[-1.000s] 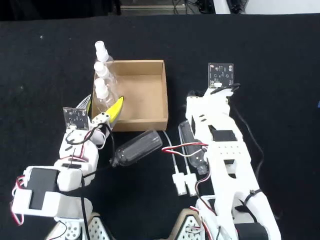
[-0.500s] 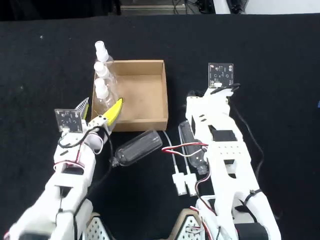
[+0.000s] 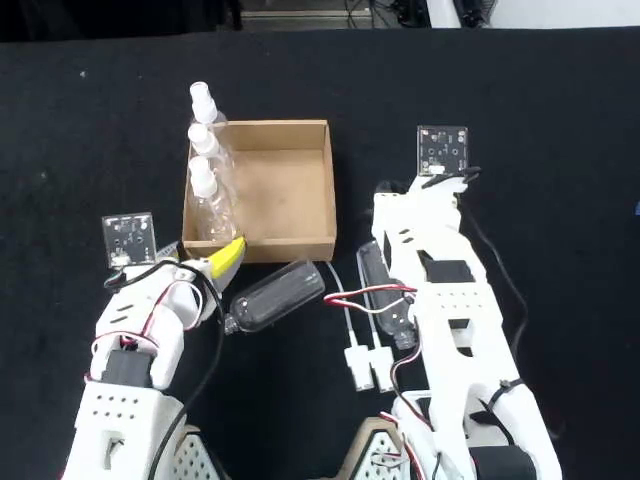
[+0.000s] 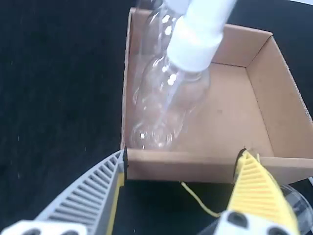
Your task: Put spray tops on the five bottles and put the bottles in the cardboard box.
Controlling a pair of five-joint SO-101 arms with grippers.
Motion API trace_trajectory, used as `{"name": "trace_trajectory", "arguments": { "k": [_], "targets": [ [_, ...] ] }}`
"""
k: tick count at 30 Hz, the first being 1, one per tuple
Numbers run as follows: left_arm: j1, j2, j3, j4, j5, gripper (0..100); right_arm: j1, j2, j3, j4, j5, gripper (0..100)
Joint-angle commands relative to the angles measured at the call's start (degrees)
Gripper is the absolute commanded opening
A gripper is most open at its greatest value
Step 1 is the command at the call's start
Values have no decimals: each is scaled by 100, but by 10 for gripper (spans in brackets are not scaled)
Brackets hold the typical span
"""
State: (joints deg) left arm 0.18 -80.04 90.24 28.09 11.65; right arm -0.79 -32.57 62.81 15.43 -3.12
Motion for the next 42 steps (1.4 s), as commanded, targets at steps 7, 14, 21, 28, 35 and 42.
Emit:
{"name": "trace_trajectory", "arguments": {
  "k": [7,14,21,28,35,42],
  "targets": [
    [-673,-1284,-488,1908,264,332,308,-295,-154,-141,62,12],
    [-1473,-2189,-207,2409,-1363,331,527,-277,-1270,1424,62,13],
    [-2097,-2453,119,2382,-1354,297,554,-268,-3029,4035,765,127],
    [-2571,-2444,163,2136,-1354,148,88,-286,-3486,5644,3015,162],
    [-3415,-2444,180,1846,-747,153,-1363,-286,-3811,7552,5275,165],
    [-3881,-2444,171,1802,-457,222,-2945,-268,-3565,7859,5662,167]
  ]
}}
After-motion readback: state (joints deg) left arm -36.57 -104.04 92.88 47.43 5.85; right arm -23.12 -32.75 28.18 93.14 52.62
